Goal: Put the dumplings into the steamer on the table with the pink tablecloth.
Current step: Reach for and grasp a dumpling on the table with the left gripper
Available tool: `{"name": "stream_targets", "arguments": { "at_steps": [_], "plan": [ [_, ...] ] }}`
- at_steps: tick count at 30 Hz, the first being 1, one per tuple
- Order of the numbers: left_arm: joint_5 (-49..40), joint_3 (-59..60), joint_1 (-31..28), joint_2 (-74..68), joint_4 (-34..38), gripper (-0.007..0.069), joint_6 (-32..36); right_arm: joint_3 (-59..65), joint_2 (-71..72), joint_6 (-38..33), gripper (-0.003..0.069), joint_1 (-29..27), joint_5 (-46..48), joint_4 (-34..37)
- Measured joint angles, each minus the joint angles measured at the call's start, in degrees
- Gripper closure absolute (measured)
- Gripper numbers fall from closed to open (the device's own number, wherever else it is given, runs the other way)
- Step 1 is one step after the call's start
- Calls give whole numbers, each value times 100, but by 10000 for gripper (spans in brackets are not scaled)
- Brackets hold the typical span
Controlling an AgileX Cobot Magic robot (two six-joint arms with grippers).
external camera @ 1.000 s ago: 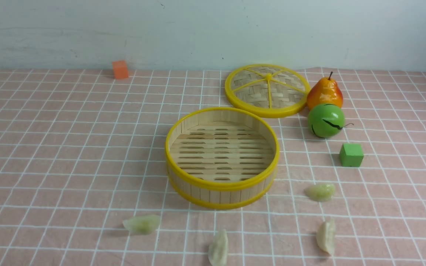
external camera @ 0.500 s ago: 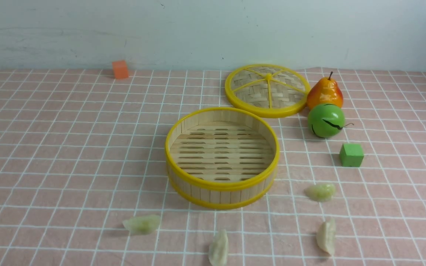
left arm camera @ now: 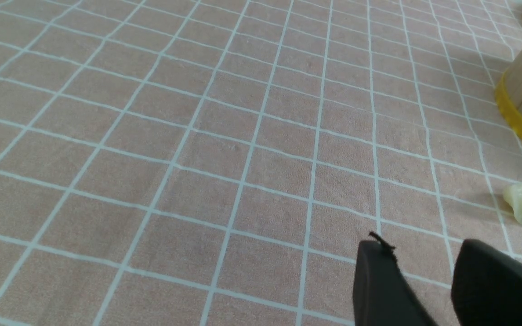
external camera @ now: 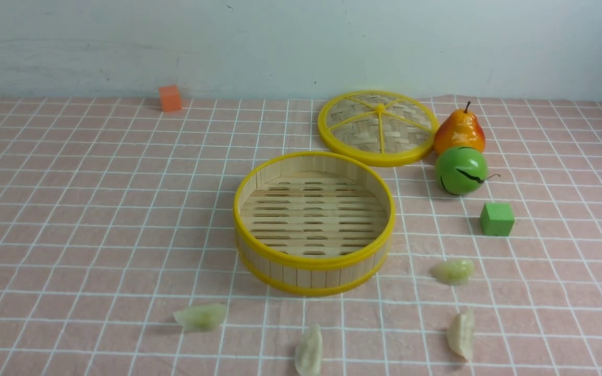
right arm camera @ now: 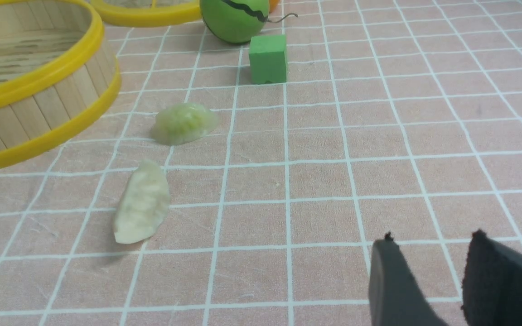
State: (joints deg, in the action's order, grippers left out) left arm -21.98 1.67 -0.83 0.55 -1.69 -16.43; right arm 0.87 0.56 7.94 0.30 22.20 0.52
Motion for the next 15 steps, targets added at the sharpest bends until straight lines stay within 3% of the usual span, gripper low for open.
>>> {"name": "stream_targets", "arguments": {
  "at_steps": [15],
  "plan": [
    [263, 0, 0, 0, 34, 387, -13, 0, 0, 0, 420, 0, 0, 119]
  ]
}}
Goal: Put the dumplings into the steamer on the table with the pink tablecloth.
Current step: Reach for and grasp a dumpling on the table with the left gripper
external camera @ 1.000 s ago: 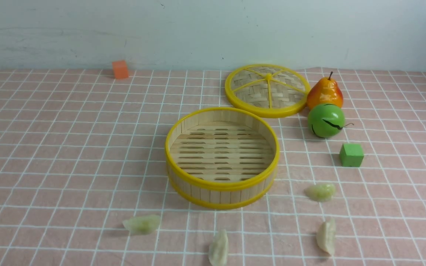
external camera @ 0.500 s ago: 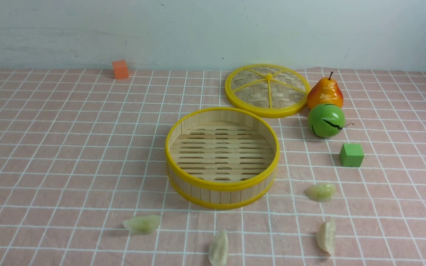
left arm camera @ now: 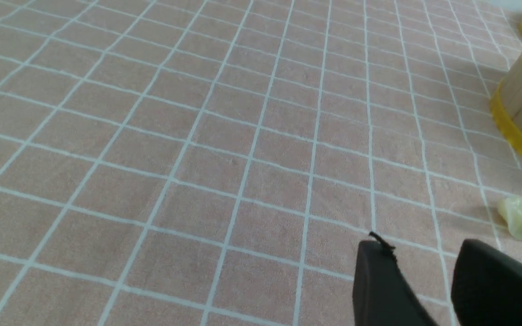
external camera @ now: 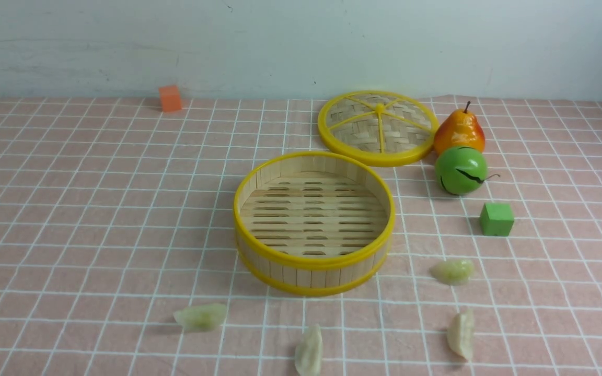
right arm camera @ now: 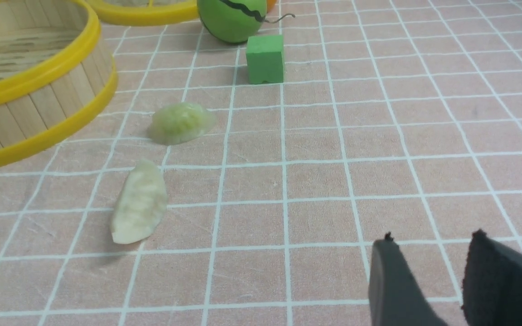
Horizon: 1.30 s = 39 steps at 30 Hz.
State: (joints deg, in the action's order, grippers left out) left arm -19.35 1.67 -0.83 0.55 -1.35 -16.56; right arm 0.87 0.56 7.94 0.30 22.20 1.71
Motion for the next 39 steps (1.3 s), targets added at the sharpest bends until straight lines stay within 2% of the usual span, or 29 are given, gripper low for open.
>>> {"name": "stream_targets", "arguments": {
  "at_steps": [3, 5, 7, 8, 11, 13, 14, 15, 22, 27, 28, 29, 32, 33, 35, 36, 39],
  "plan": [
    [323, 0, 0, 0, 305, 387, -120, 0, 0, 5, 420, 0, 0, 572],
    [770, 0, 0, 0, 874, 387, -449, 0, 0, 144, 420, 0, 37, 1530],
    [965, 0, 0, 0, 1200, 387, -670, 0, 0, 273, 420, 0, 79, 2028],
    [1293, 0, 0, 0, 1878, 387, -1084, 12, 0, 538, 420, 0, 148, 2982],
    [1783, 0, 0, 0, 2956, 387, -1865, 50, 0, 776, 420, 0, 244, 4236],
    [1935, 0, 0, 0, 3567, 387, -2173, 55, 0, 801, 420, 0, 231, 4791],
    [1935, 0, 0, 0, 3617, 387, -2173, 55, 0, 801, 420, 0, 225, 4831],
    [1988, 0, 0, 0, 3964, 387, -2283, 55, 0, 807, 420, 0, 187, 5026],
    [2007, 0, 0, 0, 4308, 387, -2300, 55, 0, 714, 420, 0, 94, 5067],
    [1681, -245, 0, 0, 4175, 387, -2021, 21, 0, -271, 420, 0, 95, 5176],
    [1468, -519, 0, 0, 3990, 389, -1677, -126, 0, -715, 430, 0, 90, 5175],
    [1328, -677, 0, 0, 3860, 391, -1441, -226, -16, -860, 444, 0, 81, 5170],
    [450, -1387, 0, -315, 3479, 442, -851, -727, -500, -1581, 550, 0, 34, 4970],
    [376, -1387, 0, -315, 3479, 447, -851, -766, -500, -1625, 559, 0, 27, 4953],
    [-624, -2000, 0, -1134, 3089, 541, -491, -1362, -1314, -2161, 661, 0, 41, 4643],
    [-995, -2253, 0, -1508, 2924, 582, -326, -1634, -1681, -2396, 674, 0, 89, 4517],
    [-1679, -2855, 0, -2277, 2574, 638, 114, -2306, -2524, -2936, 679, 0, 400, 4252]
  ]
}}
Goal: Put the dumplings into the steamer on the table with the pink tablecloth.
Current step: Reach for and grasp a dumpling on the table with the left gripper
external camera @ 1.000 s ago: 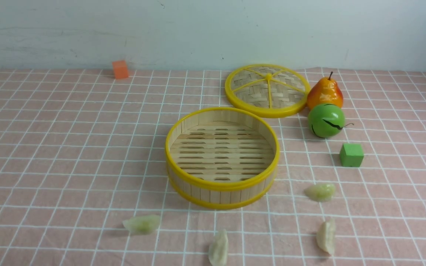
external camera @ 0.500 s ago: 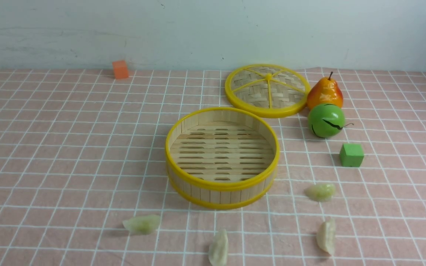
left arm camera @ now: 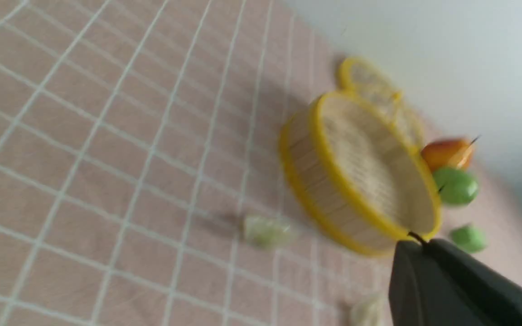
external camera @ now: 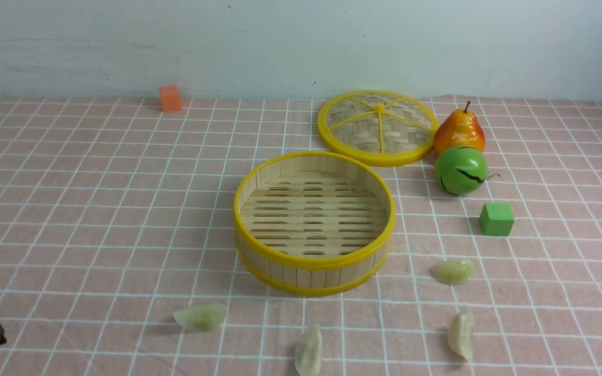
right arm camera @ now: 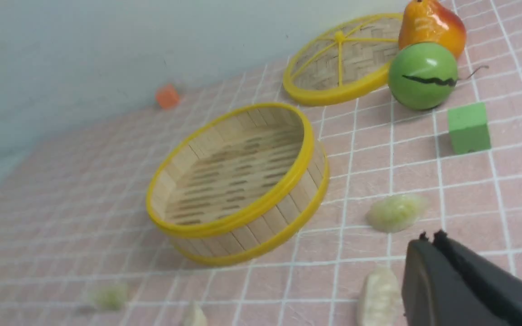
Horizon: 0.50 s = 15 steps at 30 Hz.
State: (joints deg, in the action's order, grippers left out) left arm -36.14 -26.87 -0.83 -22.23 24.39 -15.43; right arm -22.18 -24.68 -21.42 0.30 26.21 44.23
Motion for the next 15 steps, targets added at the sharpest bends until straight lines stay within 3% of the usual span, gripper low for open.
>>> {"name": "stream_targets", "arguments": {
  "at_steps": [1, 5, 8, 11, 13, 15],
  "plan": [
    [-524, -442, 0, -607, -197, 638, 504, -449, -545, -330, 679, 0, 362, -154],
    [-1549, -1288, 144, -1920, -476, 638, 1442, -1540, -1931, -888, 679, 191, 1695, -387],
    [-1720, -1619, 523, -2625, -573, 638, 1623, -2016, -2643, -964, 678, 657, 2365, -487],
    [-1871, -2127, 1335, -3571, -1036, 631, 1697, -2455, -3342, -1037, 676, 1524, 2987, -820],
    [-1967, -2285, 1611, -3894, -1239, 608, 1711, -2557, -3499, -1051, 676, 1879, 3130, -946],
    [-2150, -2665, 2119, -4583, -1806, 525, 1832, -2667, -3683, -1051, 674, 2331, 3339, -1131]
  ]
}}
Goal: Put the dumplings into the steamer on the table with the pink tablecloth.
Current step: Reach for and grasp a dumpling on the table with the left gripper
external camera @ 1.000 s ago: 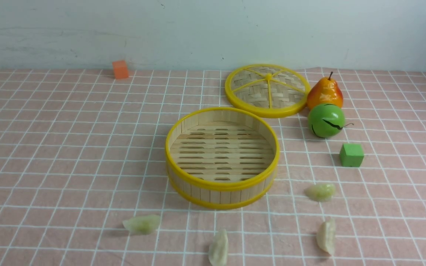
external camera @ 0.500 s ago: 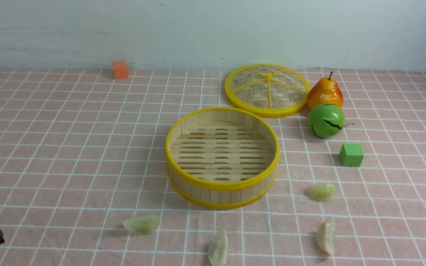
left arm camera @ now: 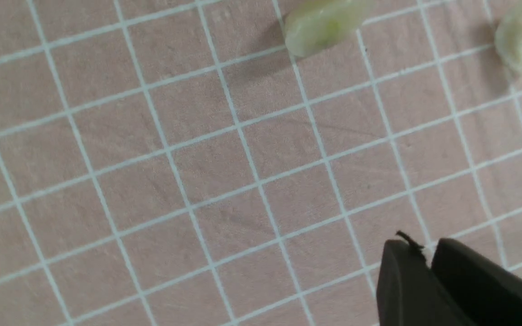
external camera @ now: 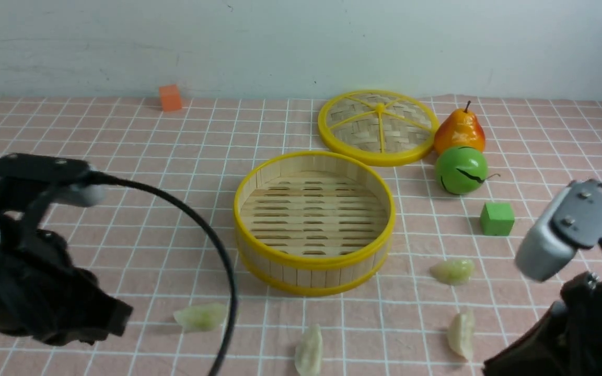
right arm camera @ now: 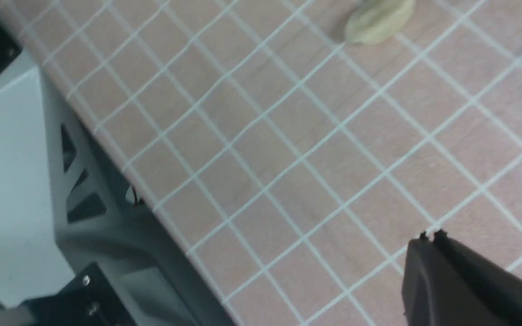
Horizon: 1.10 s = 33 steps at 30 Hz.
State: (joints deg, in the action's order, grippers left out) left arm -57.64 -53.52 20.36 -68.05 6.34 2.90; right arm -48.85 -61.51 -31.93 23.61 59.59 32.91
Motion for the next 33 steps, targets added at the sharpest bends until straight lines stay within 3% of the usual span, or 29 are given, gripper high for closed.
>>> {"name": "stream_targets", "arguments": {
  "at_steps": [3, 8, 12, 20, 25, 27, 33],
  "plan": [
    [-42, -440, 402, -729, -498, 361, 402, -26, -26, 5, 672, 224, 139, -70],
    [444, -831, 603, -1761, -741, 141, 1248, -41, -26, 11, 669, 247, 334, -156],
    [976, -883, 608, -2421, -869, 78, 1705, -41, -3, 21, 665, 253, 453, -179],
    [1851, -882, 608, -3512, -1063, 114, 2028, -47, 140, 77, 659, 253, 501, -199],
    [1973, -938, 615, -3753, -1036, 232, 2040, -47, 140, 153, 659, 253, 503, -199],
    [1924, -974, 621, -3766, -1010, 364, 1971, -47, 140, 153, 657, 253, 503, -199],
    [1243, -1721, 621, -3627, -956, 376, 1320, -47, 140, 153, 652, 253, 477, -205]
  ]
}}
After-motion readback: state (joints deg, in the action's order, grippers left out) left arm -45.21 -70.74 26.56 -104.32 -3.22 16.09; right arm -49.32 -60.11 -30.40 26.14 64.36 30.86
